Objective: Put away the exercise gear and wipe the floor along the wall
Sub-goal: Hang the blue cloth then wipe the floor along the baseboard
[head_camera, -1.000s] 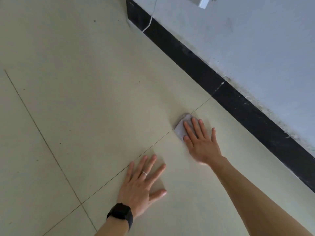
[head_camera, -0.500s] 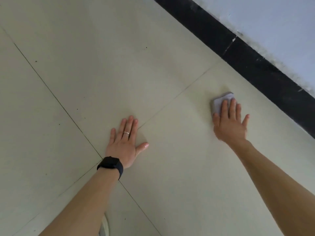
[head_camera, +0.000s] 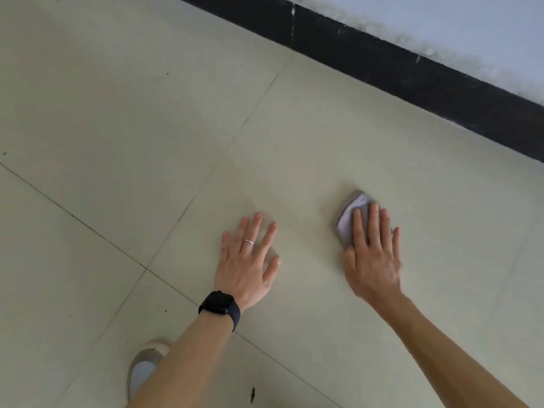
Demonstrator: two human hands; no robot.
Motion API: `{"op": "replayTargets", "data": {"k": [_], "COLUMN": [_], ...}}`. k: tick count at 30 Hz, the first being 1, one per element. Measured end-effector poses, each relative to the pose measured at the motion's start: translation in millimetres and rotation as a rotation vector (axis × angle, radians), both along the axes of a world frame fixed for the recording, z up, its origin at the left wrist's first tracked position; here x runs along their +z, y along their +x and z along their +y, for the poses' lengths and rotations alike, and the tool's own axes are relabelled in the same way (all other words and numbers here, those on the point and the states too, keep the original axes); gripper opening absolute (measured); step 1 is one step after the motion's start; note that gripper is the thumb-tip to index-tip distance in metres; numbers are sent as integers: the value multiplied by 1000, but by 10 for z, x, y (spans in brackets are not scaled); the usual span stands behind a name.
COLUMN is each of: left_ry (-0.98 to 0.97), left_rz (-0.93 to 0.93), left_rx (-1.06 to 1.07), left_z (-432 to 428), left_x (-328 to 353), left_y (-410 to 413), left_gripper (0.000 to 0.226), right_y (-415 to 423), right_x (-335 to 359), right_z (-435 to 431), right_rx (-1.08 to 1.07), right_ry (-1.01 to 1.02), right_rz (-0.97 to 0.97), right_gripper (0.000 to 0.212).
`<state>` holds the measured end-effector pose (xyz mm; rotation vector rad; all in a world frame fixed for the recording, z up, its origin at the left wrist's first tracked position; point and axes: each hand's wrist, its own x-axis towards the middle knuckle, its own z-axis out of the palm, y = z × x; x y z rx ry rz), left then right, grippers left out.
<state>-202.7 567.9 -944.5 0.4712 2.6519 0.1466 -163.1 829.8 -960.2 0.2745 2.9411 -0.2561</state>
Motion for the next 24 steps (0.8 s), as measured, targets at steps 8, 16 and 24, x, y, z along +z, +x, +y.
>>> {"op": "replayTargets", "data": {"k": [8,16,24], "left_ry": [-42,-106,-101], "left_rz": [-94,-185,-131], "left_rx": [132,158,137], "left_z": [794,871,835], "left_x": [8,60,20], "left_y": [389,354,382], "left_gripper": [79,77,79], "right_y": [1246,1232,1966], "right_x": [21,13,30], "right_z": [793,1007,1042], "right_rx": [553,-440,418], "right_ry": [30,15,-38], "right_rz": [-29,1,-46], "right_gripper": [64,65,65]}}
